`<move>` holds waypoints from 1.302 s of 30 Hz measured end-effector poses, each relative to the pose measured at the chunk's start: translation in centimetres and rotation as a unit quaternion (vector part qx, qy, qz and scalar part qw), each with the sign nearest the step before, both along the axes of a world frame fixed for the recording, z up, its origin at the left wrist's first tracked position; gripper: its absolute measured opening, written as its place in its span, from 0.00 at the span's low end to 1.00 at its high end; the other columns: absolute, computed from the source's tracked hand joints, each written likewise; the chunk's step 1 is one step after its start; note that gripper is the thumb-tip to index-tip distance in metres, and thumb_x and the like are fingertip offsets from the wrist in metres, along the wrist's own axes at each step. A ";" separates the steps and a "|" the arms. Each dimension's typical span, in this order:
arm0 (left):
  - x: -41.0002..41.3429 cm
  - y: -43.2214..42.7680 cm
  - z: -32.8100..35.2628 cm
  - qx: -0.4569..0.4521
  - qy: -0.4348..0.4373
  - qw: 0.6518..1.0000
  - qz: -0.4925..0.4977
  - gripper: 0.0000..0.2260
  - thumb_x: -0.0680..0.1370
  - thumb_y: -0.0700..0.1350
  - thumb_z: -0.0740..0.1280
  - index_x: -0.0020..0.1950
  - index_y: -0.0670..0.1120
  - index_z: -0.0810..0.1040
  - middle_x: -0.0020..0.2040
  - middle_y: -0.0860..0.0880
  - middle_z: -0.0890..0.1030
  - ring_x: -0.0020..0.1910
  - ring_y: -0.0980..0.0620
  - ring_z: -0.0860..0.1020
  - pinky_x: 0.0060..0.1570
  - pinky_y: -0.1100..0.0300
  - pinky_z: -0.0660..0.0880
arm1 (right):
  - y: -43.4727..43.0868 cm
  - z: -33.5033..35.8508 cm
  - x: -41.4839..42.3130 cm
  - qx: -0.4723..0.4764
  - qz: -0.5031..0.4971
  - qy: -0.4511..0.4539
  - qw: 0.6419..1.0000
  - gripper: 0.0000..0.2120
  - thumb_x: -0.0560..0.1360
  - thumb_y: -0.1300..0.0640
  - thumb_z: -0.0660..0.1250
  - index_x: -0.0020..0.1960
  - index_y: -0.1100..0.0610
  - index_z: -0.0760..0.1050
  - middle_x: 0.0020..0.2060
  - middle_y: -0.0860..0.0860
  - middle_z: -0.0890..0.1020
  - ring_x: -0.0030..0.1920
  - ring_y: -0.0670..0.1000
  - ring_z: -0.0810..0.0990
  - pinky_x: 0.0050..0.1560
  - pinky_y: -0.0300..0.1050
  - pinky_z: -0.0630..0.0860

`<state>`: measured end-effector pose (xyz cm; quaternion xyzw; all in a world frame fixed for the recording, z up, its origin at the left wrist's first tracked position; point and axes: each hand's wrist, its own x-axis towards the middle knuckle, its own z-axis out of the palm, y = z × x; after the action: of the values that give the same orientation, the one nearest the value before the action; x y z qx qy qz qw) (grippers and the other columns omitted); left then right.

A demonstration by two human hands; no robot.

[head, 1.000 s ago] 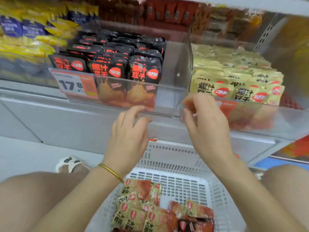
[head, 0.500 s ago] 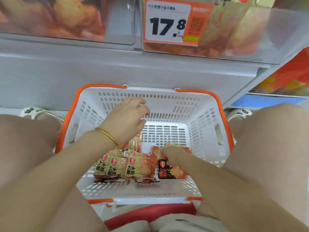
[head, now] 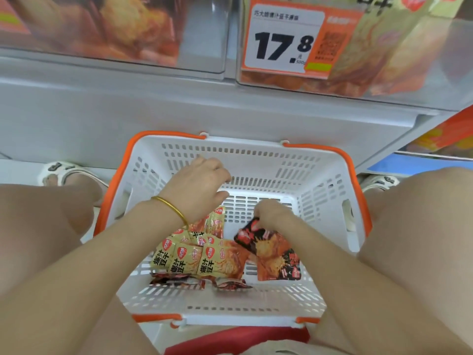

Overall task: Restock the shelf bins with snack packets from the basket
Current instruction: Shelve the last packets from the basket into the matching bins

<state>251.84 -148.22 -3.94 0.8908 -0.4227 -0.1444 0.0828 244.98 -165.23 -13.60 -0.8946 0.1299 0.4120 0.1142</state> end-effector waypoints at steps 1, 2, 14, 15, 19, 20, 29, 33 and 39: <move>0.0 0.1 0.0 0.005 0.017 1.000 0.006 0.17 0.79 0.50 0.61 0.68 0.48 0.71 0.65 0.48 0.71 0.65 0.48 0.67 0.65 0.53 0.65 | -0.4 1.9 0.8 0.027 -0.011 -0.036 0.999 0.10 0.76 0.55 0.68 0.40 0.59 0.74 0.34 0.50 0.73 0.38 0.51 0.74 0.40 0.43 0.73; 0.0 0.2 0.0 0.002 0.041 0.999 0.019 0.18 0.79 0.51 0.62 0.68 0.47 0.70 0.65 0.48 0.72 0.65 0.49 0.68 0.65 0.53 0.66 | -0.8 4.2 1.7 0.070 -0.047 -0.081 0.993 0.11 0.76 0.55 0.67 0.38 0.59 0.72 0.33 0.51 0.72 0.36 0.51 0.73 0.37 0.42 0.72; 3.4 4.1 13.9 -0.377 0.099 0.907 0.158 0.14 0.69 0.40 0.74 0.46 0.50 0.72 0.44 0.45 0.79 0.43 0.47 0.78 0.49 0.51 0.76 | 5.2 24.5 3.0 0.298 -0.132 -0.480 0.814 0.18 0.68 0.67 0.72 0.51 0.54 0.68 0.43 0.53 0.78 0.43 0.53 0.77 0.46 0.51 0.77; 3.9 4.4 15.2 -0.411 0.066 0.894 0.167 0.15 0.69 0.40 0.73 0.51 0.49 0.72 0.45 0.46 0.79 0.43 0.49 0.78 0.49 0.55 0.77 | 5.6 25.8 3.9 0.284 -0.111 -0.520 0.798 0.19 0.68 0.67 0.72 0.50 0.53 0.68 0.41 0.50 0.77 0.43 0.52 0.76 0.47 0.50 0.76; 6.6 6.1 18.6 -0.506 -0.126 0.827 0.210 0.19 0.70 0.45 0.68 0.60 0.44 0.71 0.51 0.48 0.75 0.49 0.52 0.76 0.51 0.60 0.74 | 7.3 31.8 8.1 0.260 -0.096 -0.676 0.682 0.18 0.67 0.67 0.70 0.51 0.54 0.67 0.39 0.44 0.72 0.38 0.42 0.71 0.43 0.36 0.69; 7.2 6.4 18.5 -0.496 -0.164 0.826 0.214 0.19 0.71 0.45 0.67 0.61 0.43 0.72 0.53 0.47 0.74 0.51 0.49 0.76 0.53 0.56 0.74 | 7.6 32.9 9.0 0.242 -0.098 -0.704 0.660 0.17 0.68 0.67 0.69 0.53 0.55 0.68 0.38 0.41 0.71 0.37 0.39 0.70 0.41 0.31 0.67; 9.5 6.7 14.7 -0.321 -0.275 0.887 0.187 0.20 0.71 0.40 0.69 0.62 0.41 0.73 0.59 0.41 0.74 0.58 0.39 0.71 0.57 0.53 0.64 | 8.8 30.4 13.7 0.068 -0.050 -0.651 0.754 0.18 0.72 0.61 0.69 0.59 0.55 0.69 0.50 0.55 0.79 0.49 0.58 0.77 0.51 0.52 0.73; 9.2 6.6 14.3 -0.306 -0.282 0.890 0.184 0.20 0.70 0.37 0.70 0.61 0.40 0.74 0.58 0.40 0.73 0.56 0.38 0.71 0.56 0.49 0.67 | 8.7 28.5 14.0 -0.027 -0.023 -0.605 0.795 0.15 0.77 0.54 0.65 0.63 0.54 0.73 0.58 0.55 0.77 0.58 0.58 0.75 0.52 0.49 0.70; 8.1 6.9 14.4 -0.313 -0.308 0.881 0.175 0.17 0.69 0.38 0.65 0.58 0.40 0.75 0.55 0.40 0.75 0.54 0.38 0.73 0.54 0.52 0.66 | 8.9 28.8 13.0 -0.013 0.002 -0.623 0.782 0.16 0.76 0.54 0.66 0.62 0.55 0.72 0.56 0.54 0.75 0.55 0.58 0.75 0.50 0.51 0.72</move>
<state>259.91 -141.28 10.42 0.8777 -0.2874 0.2934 0.2469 258.03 -156.30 15.17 -0.9581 0.0335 -0.2365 0.1580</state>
